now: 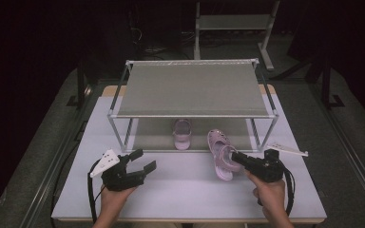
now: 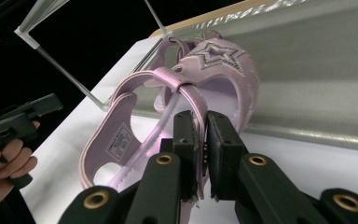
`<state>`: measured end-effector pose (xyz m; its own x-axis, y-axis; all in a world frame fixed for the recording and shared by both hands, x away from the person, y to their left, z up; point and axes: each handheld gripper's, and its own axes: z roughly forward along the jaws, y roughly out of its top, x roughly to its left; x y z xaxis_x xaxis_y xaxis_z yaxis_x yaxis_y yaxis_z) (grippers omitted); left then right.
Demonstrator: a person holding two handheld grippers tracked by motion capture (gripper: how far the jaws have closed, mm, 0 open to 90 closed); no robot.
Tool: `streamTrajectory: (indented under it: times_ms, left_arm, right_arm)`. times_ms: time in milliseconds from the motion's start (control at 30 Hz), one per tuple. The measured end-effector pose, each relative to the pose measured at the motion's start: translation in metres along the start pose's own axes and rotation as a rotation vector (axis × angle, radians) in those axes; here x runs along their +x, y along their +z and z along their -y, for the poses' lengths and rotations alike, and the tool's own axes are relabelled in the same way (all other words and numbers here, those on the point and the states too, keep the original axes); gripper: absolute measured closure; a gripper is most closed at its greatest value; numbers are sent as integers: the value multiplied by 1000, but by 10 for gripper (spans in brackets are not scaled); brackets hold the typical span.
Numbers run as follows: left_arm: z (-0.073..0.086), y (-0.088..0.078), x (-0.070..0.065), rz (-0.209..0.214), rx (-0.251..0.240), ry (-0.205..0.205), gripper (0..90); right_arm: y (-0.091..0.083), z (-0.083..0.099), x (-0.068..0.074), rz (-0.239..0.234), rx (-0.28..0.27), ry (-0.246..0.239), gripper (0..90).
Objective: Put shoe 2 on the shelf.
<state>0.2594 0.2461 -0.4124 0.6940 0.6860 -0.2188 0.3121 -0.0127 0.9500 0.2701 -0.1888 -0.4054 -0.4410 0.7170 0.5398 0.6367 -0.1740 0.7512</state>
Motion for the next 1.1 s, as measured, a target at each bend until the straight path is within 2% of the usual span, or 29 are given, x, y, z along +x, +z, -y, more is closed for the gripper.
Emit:
streamTrajectory:
  times_ms: [200,433,600,767,1100]
  left_arm:
    - [0,-1,0,0,-1,-1,261]
    - [0,-1,0,3,-3,-2,261]
    - [0,0,0,10,-3,-4,260]
    - [-1,2,0,9,-4,-2,261]
    - [-1,4,-1,17,4,2,261]
  right_arm:
    - [12,-4,-2,9,-7,5,822]
    - [30,-5,-3,44,-37,11,823]
    - [38,-9,-3,73,-45,-16,822]
    - [47,-13,-2,92,-64,-22,823]
    - [64,-12,-2,95,-97,3,822]
